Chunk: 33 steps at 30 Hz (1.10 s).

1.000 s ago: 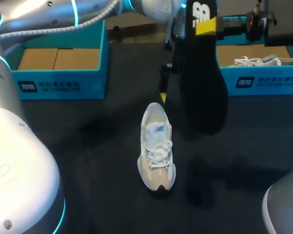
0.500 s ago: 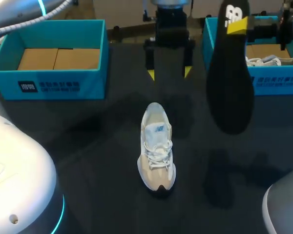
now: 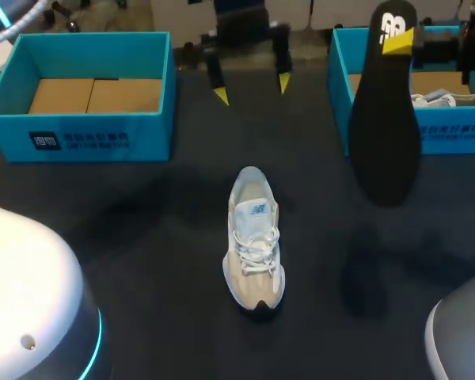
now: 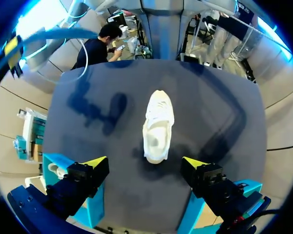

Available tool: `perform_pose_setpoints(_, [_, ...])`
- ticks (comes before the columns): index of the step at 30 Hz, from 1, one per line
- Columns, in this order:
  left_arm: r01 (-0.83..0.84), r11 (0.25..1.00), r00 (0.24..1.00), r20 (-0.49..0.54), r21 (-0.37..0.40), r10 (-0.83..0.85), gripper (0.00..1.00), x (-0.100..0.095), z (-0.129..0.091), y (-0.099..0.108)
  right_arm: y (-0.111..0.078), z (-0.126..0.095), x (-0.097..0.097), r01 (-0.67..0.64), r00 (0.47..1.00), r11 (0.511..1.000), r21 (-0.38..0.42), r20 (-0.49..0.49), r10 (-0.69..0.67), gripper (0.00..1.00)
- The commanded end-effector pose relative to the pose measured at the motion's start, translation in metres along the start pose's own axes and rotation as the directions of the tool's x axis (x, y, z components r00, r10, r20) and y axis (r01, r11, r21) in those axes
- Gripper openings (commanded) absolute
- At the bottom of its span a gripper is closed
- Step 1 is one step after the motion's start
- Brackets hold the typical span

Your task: Take the shoe out of the shoebox, open the shoe tongue, remove and reinsert the insole, then place the shoe into the shoebox

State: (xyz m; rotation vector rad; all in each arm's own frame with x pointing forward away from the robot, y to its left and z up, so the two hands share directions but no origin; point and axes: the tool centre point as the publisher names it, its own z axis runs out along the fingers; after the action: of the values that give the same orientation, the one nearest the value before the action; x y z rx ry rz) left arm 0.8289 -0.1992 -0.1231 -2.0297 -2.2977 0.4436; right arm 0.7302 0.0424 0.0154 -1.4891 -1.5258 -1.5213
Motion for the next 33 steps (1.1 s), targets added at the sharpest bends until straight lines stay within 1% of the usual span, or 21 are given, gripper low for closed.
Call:
perform_pose_setpoints(1, [-0.014,1.000,0.973,0.229,-0.027,0.019,1.00,0.015,-0.012,-0.011,0.028,0.021,-0.007,-0.013,1.000,0.999,0.036,-0.015,0.013,0.00])
perform_pose_setpoints(4, [-0.032,0.999,0.963,0.267,-0.041,0.042,1.00,0.018,-0.022,-0.018,0.038,0.027,-0.010,-0.026,1.000,0.999,0.034,-0.010,0.027,0.00])
perform_pose_setpoints(12, [-0.081,0.994,0.919,0.379,-0.078,0.105,1.00,0.026,-0.051,-0.035,0.038,0.027,-0.010,-0.026,1.000,0.999,0.034,-0.010,0.027,0.00])
perform_pose_setpoints(18, [-0.121,0.988,0.870,0.468,-0.101,0.154,1.00,0.030,-0.072,-0.046,0.038,0.027,-0.010,-0.026,1.000,0.999,0.034,-0.010,0.027,0.00])
perform_pose_setpoints(22, [-0.158,0.981,0.833,0.518,-0.111,0.192,1.00,0.031,-0.082,-0.052,0.038,0.027,-0.010,-0.026,1.000,0.999,0.034,-0.010,0.027,0.00])
perform_pose_setpoints(23, [-0.162,0.980,0.826,0.528,-0.113,0.198,1.00,0.031,-0.084,-0.053,0.037,0.027,-0.012,-0.043,0.999,0.999,0.018,-0.018,0.043,0.00])
perform_pose_setpoints(25, [-0.180,0.977,0.806,0.553,-0.110,0.211,1.00,0.031,-0.085,-0.055,0.040,0.033,-0.016,-0.083,0.995,0.996,-0.043,-0.050,0.081,0.00])
perform_pose_setpoints(28, [-0.210,0.972,0.768,0.598,-0.102,0.228,1.00,0.031,-0.088,-0.058,0.052,0.042,-0.020,-0.136,0.988,0.987,-0.090,-0.088,0.128,0.00])
perform_pose_setpoints(30, [-0.213,0.971,0.745,0.625,-0.106,0.232,1.00,0.032,-0.089,-0.060,0.060,0.047,-0.019,-0.172,0.981,0.977,-0.125,-0.116,0.158,0.00])
perform_pose_setpoints(33, [-0.231,0.968,0.708,0.665,-0.103,0.240,1.00,0.032,-0.091,-0.063,0.071,0.051,-0.017,-0.204,0.970,0.967,-0.156,-0.165,0.178,0.00])
